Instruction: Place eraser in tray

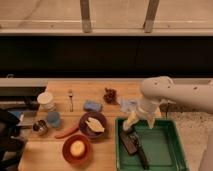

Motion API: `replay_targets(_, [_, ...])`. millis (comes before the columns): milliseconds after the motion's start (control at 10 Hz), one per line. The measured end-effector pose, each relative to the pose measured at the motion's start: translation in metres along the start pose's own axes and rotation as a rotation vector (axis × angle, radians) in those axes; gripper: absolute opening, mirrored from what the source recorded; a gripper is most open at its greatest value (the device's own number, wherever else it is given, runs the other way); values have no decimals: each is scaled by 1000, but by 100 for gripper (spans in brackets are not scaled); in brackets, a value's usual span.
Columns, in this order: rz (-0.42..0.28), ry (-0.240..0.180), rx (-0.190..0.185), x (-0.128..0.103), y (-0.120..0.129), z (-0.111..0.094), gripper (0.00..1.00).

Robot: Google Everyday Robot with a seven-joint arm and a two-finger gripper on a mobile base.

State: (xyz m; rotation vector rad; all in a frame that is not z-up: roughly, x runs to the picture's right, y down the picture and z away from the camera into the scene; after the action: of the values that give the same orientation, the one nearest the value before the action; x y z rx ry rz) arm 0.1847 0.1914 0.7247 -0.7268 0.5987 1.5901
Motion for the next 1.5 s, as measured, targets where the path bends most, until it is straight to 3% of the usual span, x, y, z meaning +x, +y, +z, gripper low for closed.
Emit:
replay_targets(300, [-9,48,22,21,0,7,72])
replay_targets(900, [-10,50,23,21,0,7,72])
replay_targets(1200, [-8,97,55,32,2,28,72])
replay_targets(1500, [-9,147,56,52,2,43,72])
